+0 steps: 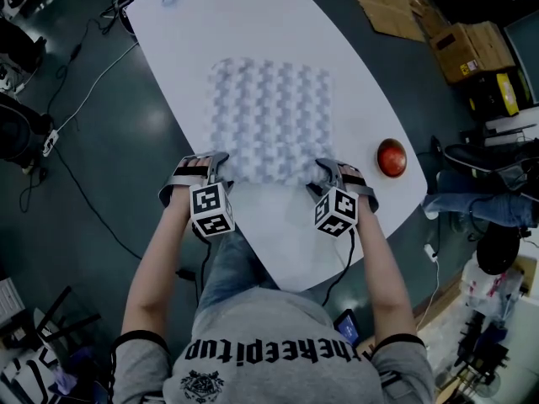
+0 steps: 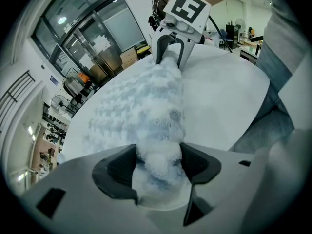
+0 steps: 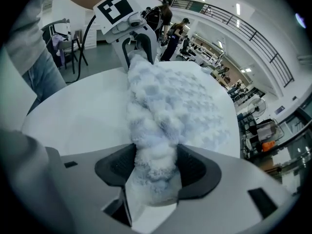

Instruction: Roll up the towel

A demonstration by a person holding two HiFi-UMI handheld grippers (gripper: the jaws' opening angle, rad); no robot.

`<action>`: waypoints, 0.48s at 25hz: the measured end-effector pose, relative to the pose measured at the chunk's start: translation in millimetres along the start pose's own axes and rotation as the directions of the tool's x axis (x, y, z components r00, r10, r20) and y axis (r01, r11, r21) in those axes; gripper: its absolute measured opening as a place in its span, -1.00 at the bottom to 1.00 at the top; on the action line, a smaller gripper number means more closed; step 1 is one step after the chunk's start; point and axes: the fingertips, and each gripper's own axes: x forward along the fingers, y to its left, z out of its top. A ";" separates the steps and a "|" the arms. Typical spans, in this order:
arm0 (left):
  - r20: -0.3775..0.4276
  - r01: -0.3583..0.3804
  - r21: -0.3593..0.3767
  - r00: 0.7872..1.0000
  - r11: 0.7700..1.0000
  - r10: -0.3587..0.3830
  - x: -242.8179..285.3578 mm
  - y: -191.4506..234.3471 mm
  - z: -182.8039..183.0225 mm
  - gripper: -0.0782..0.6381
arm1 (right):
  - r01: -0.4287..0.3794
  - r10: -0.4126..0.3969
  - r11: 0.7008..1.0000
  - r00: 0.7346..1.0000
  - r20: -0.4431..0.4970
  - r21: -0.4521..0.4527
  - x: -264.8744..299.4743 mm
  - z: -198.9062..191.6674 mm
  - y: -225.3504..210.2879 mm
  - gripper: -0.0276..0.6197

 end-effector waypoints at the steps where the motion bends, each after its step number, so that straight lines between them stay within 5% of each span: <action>1: 0.004 0.004 -0.002 1.000 1.000 -0.004 0.4 0.6 0.7 0.00 | -0.013 0.013 1.000 1.000 -0.003 0.009 1.0 -0.9 -1.2 -0.10; 3: 0.010 0.009 -0.005 1.000 1.000 -0.009 1.2 1.8 0.7 0.00 | -0.037 0.038 0.999 0.999 -0.012 0.030 3.5 -1.5 -2.9 -0.16; 7: -0.001 0.053 -0.013 0.999 0.999 -0.053 2.7 -3.4 0.3 -0.11 | -0.050 0.051 0.997 0.998 -0.026 0.051 7.1 -1.2 -3.9 -0.59; 9: -0.009 0.048 -0.016 0.999 0.999 -0.048 1.3 -3.5 1.7 -0.25 | -0.059 0.060 0.997 0.998 -0.024 0.049 6.2 0.6 -1.5 -0.67; 10: -0.018 0.030 -0.008 0.999 1.000 -0.030 1.1 -2.4 1.3 -0.51 | -0.065 0.066 0.997 0.998 -0.021 0.050 5.1 1.3 0.0 -0.70; 12: -0.038 0.013 0.018 0.999 1.000 -0.013 0.8 -4.2 0.9 -0.55 | -0.076 0.077 0.996 0.997 -0.012 0.056 1.3 1.6 3.3 -0.72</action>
